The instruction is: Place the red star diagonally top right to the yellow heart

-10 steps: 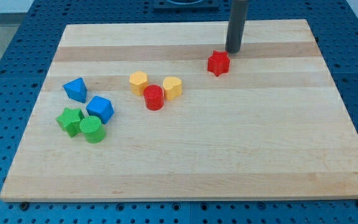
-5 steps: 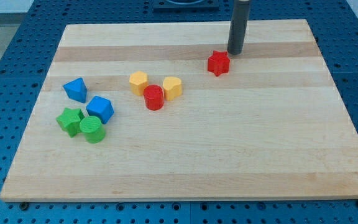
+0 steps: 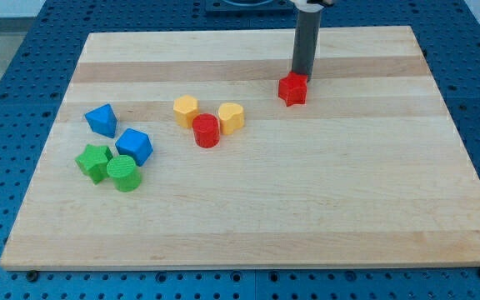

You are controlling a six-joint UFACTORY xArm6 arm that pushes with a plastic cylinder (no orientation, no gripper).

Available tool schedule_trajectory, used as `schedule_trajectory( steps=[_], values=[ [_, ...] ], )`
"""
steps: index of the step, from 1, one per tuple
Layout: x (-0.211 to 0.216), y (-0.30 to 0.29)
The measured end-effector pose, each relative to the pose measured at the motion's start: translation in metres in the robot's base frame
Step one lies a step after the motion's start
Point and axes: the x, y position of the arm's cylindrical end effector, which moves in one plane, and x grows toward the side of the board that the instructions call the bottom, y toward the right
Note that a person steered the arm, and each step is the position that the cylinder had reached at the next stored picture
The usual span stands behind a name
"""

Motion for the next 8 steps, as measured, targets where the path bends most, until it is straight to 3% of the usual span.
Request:
schedule_trajectory(
  steps=[6,8],
  values=[
    [0.029,-0.010],
    [0.034,0.022]
  ],
)
